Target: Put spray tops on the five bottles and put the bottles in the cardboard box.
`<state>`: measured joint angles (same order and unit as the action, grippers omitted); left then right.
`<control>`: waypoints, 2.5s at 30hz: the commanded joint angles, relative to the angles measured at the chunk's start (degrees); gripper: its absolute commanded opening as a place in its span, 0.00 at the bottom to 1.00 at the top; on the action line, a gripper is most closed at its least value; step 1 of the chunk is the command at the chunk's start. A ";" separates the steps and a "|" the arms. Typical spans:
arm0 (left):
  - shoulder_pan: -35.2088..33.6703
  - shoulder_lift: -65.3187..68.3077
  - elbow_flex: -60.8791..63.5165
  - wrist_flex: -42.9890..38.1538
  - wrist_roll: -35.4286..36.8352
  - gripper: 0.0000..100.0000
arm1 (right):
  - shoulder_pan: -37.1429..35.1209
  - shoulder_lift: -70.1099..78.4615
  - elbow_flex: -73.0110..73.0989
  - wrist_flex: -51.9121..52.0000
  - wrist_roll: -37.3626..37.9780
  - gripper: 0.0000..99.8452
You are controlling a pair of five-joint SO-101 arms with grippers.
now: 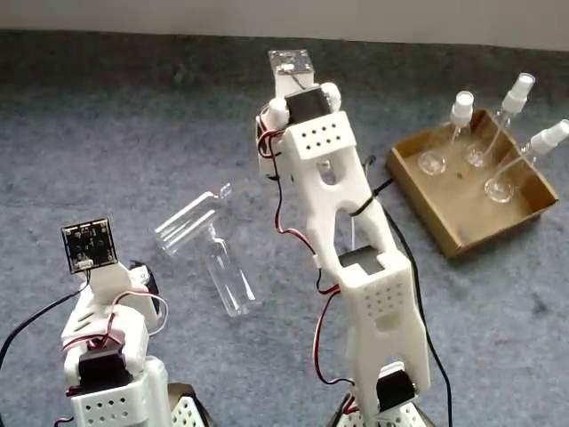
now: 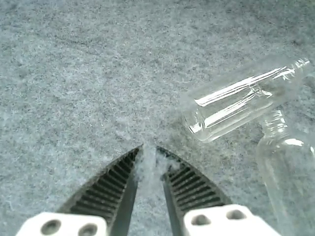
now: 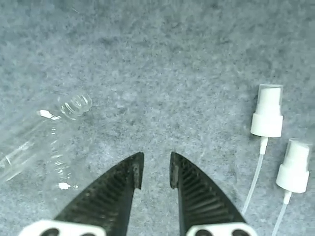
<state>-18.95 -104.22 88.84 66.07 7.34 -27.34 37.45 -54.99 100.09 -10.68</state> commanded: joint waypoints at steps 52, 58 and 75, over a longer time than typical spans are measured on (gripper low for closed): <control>-4.79 -0.66 -0.31 -1.05 -0.44 0.01 | -23.78 -24.75 45.58 -21.93 0.62 0.30; -7.16 -0.66 -1.10 -1.14 -0.44 0.01 | -24.13 -19.12 45.32 -23.34 0.62 0.30; -10.68 -0.66 -0.84 -2.37 -0.35 0.01 | -23.78 -10.95 45.32 -28.62 0.88 0.29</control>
<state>-29.23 -104.22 89.36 64.92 7.34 -51.08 26.37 -9.01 72.48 -9.36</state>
